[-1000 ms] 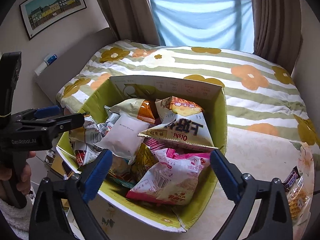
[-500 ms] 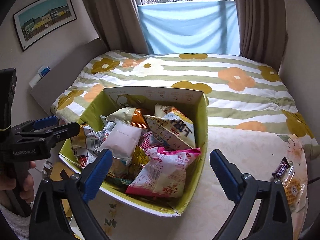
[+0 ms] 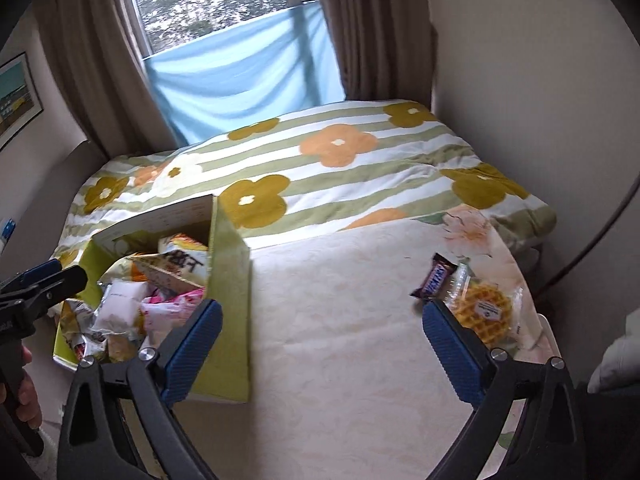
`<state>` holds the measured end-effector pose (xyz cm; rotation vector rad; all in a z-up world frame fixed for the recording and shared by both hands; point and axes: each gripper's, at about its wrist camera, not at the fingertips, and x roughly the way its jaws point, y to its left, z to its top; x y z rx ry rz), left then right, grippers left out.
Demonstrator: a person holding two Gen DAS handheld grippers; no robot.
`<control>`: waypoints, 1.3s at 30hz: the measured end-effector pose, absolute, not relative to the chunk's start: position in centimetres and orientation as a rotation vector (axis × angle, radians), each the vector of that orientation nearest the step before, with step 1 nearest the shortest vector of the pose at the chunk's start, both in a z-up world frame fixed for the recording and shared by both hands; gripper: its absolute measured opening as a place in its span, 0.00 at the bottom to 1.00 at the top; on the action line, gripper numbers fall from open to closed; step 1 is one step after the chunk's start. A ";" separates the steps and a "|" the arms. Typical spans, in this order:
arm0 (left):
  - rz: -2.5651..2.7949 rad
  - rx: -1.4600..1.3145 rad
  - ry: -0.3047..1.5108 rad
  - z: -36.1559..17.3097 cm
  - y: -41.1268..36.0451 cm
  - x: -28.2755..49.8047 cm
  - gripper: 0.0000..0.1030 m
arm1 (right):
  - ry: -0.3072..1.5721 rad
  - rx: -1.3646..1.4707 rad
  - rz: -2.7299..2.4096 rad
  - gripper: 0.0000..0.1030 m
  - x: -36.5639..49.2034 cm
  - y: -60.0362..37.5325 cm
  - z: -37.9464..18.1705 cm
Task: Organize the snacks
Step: 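Move both tools back toward the Snickers bar and waffle, then grasp the Snickers bar with the left tool while the right tool grasps the waffle packet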
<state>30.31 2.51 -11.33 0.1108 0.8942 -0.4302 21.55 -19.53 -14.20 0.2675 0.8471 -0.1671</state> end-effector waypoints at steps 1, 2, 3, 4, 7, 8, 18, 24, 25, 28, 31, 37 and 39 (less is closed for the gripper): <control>-0.443 0.123 0.897 -11.4 1.4 30.4 1.00 | 0.846 0.283 -0.193 0.99 21.3 -20.6 -14.5; -0.456 0.136 0.902 -11.4 0.1 30.5 1.00 | 0.847 0.297 -0.214 0.99 21.0 -21.6 -14.7; -0.472 0.149 0.905 -11.5 -1.2 30.5 0.99 | 0.851 0.310 -0.233 0.99 20.7 -22.7 -15.0; -0.490 0.159 0.906 -11.5 -2.4 30.5 1.00 | 0.856 0.326 -0.255 0.99 20.4 -23.8 -15.4; -0.561 0.192 0.930 -12.2 -6.3 30.8 1.00 | 0.884 0.375 -0.309 0.99 19.7 -26.4 -16.7; -0.574 0.209 0.944 -12.6 -7.7 31.0 1.00 | 0.888 0.405 -0.325 0.99 19.4 -27.3 -17.2; -0.729 0.314 1.073 -18.5 -19.8 33.6 0.99 | 0.972 0.544 -0.416 0.99 18.8 -32.9 -21.8; -0.773 0.423 1.145 -23.7 -26.4 34.9 0.96 | 1.023 0.579 -0.408 0.99 19.6 -34.7 -24.7; -0.779 0.438 1.157 -24.5 -27.3 35.0 0.94 | 1.026 0.590 -0.407 0.99 19.7 -34.9 -25.2; -0.794 0.481 1.199 -27.0 -29.6 35.4 0.87 | 1.034 0.614 -0.405 0.99 20.1 -35.5 -26.2; -0.804 0.512 1.225 -28.7 -30.9 35.6 0.86 | 1.043 0.611 -0.407 0.99 20.5 -35.7 -27.1; -0.798 0.566 1.252 -30.9 -32.5 36.0 0.70 | 1.052 0.610 -0.410 0.99 21.2 -36.1 -28.2; -0.814 0.566 1.258 -31.4 -32.9 36.1 0.70 | 1.057 0.610 -0.414 0.99 21.4 -36.4 -28.5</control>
